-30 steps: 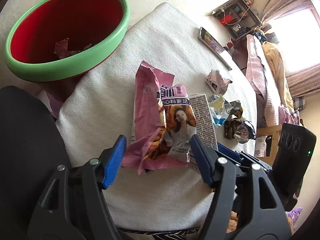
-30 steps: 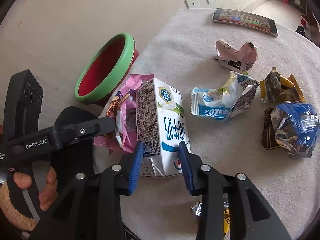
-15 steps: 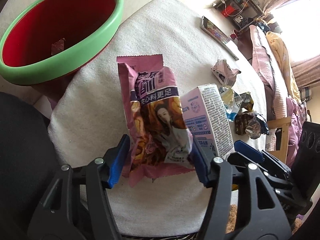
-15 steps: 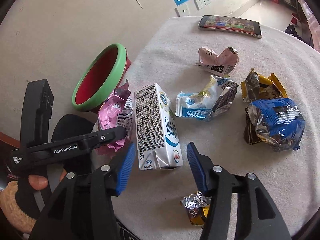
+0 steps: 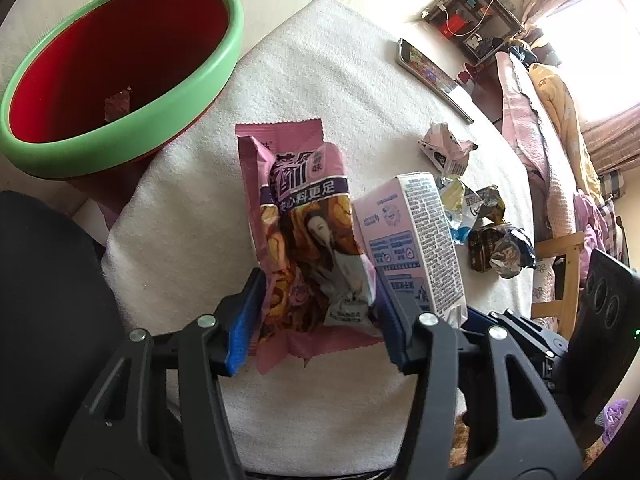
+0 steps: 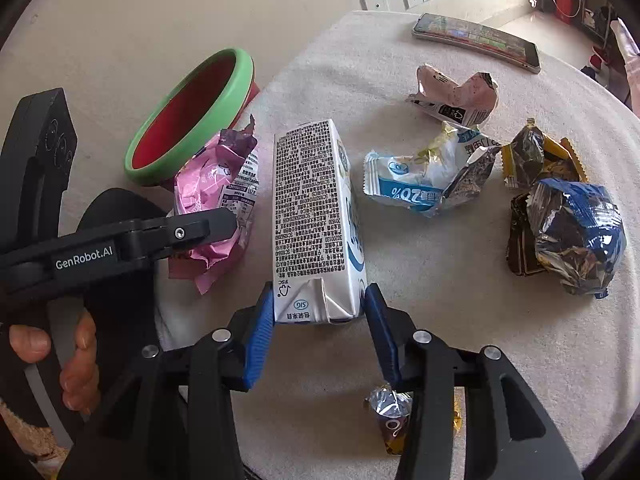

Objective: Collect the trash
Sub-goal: 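Lift the pink bag with the left tool while the right tool lifts the milk carton, then carry both over the red bucket and open the left and right tools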

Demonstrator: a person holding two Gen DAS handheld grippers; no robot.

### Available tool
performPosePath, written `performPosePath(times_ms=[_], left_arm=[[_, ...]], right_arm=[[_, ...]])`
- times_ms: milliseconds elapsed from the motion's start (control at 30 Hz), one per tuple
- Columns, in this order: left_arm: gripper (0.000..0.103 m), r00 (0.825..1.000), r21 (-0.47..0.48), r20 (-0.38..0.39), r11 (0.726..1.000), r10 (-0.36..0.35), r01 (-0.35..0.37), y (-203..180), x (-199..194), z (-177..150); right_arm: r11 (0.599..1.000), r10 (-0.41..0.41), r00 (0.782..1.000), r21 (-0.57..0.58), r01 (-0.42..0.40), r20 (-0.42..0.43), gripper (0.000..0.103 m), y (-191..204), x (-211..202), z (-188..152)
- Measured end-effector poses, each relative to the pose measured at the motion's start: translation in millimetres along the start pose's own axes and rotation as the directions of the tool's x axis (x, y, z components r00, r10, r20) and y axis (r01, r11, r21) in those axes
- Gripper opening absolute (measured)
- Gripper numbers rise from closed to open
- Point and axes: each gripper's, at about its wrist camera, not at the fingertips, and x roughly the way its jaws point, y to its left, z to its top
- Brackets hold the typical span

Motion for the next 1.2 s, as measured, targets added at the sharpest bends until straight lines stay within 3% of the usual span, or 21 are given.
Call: performPosePath(times_ms=[333, 667, 1200], left_arm=[[0.05, 0.993, 0.029, 0.115, 0.999, 0.01, -0.014, 0.2, -35.2, 13.7], [0.05, 0.977, 0.006, 0.212, 0.999, 0.037, -0.04, 15.6, -66.8, 32.5], [0.05, 0.959, -0.048, 0.269, 0.995, 0.093, -0.083, 44.2, -85.3, 47.8]], right_arm=[[0.999, 0.046, 0.991, 0.004, -0.047, 0.128, 0.04, 9.7, -32.8, 15.4], [0.997, 0.075, 0.978, -0.041, -0.068, 0.193, 0.039, 28.1, -52.7, 38.2], [0.986, 0.121, 0.961, -0.139, -0.088, 0.251, 0.039, 67.2, -48.2, 87.2]])
